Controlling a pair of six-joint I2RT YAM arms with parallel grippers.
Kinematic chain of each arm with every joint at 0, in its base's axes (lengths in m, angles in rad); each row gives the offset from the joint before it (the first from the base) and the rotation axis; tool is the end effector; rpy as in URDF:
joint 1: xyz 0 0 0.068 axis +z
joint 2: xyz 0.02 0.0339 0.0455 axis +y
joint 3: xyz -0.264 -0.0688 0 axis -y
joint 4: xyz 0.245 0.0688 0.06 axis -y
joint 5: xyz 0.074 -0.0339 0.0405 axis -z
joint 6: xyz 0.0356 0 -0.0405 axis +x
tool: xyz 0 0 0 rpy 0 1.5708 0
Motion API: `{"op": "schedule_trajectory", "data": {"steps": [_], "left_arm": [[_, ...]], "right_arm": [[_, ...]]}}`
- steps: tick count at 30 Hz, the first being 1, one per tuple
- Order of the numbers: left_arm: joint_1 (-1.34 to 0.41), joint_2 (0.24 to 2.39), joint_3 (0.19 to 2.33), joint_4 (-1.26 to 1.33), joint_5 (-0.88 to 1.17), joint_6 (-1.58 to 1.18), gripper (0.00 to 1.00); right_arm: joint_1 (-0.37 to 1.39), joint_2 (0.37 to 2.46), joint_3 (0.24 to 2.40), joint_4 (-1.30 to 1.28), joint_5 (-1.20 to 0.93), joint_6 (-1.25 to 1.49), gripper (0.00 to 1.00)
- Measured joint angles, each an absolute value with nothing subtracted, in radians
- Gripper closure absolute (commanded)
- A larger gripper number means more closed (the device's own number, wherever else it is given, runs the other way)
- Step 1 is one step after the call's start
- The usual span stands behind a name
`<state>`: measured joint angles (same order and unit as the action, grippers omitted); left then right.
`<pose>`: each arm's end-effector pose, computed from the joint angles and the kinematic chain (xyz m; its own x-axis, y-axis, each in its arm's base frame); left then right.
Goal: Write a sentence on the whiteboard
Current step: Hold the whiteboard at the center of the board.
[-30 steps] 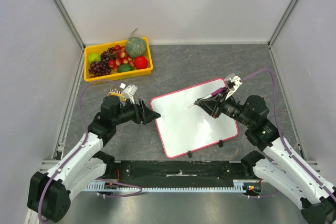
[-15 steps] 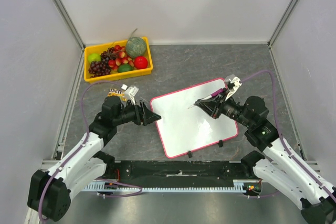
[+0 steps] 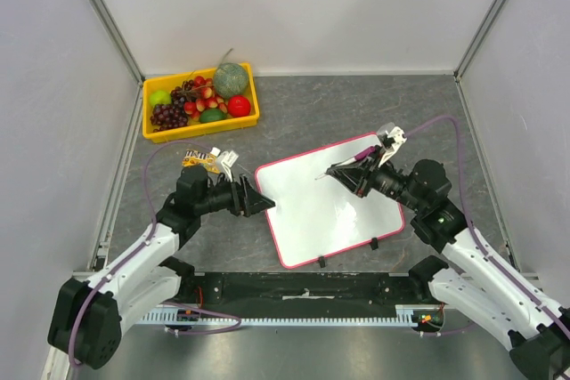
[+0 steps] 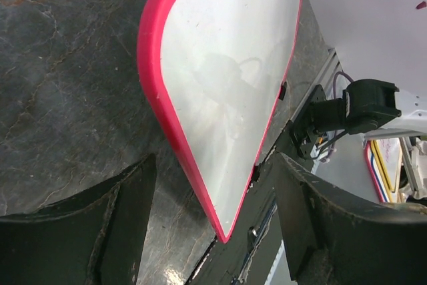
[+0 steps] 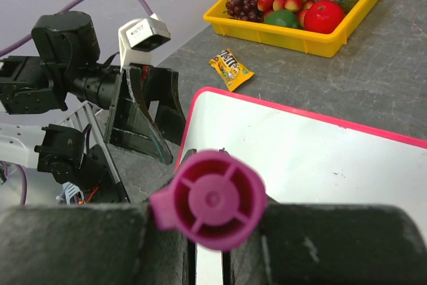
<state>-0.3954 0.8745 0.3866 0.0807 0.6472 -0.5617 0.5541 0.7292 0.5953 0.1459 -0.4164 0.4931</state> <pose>0.1664 -0.0927 0.2136 -0.7451 -0.1494 -0.6500 0.4978 0.5239 -0.6912 0.1459 0.1072 0.3174 -0.3816 0.2730 -0.8831 -0.7317 0.4946 0.4690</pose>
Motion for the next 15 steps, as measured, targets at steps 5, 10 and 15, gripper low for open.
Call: {"op": "schedule_trajectory", "data": {"steps": [5,10,15], "left_arm": [[-0.395,0.949,0.355,0.175,0.693,-0.583,0.26],[-0.395,1.018,0.321,0.323,0.738,-0.608,0.27],[-0.395,1.091,0.289,0.479,0.777,-0.616,0.31]], "right_arm": [[0.554,0.783,0.595,0.192,-0.431,0.493,1.0],[0.554,0.824,0.595,0.236,-0.44,0.492,1.0],[0.554,0.879,0.595,0.279,-0.453,0.481,1.0]]}}
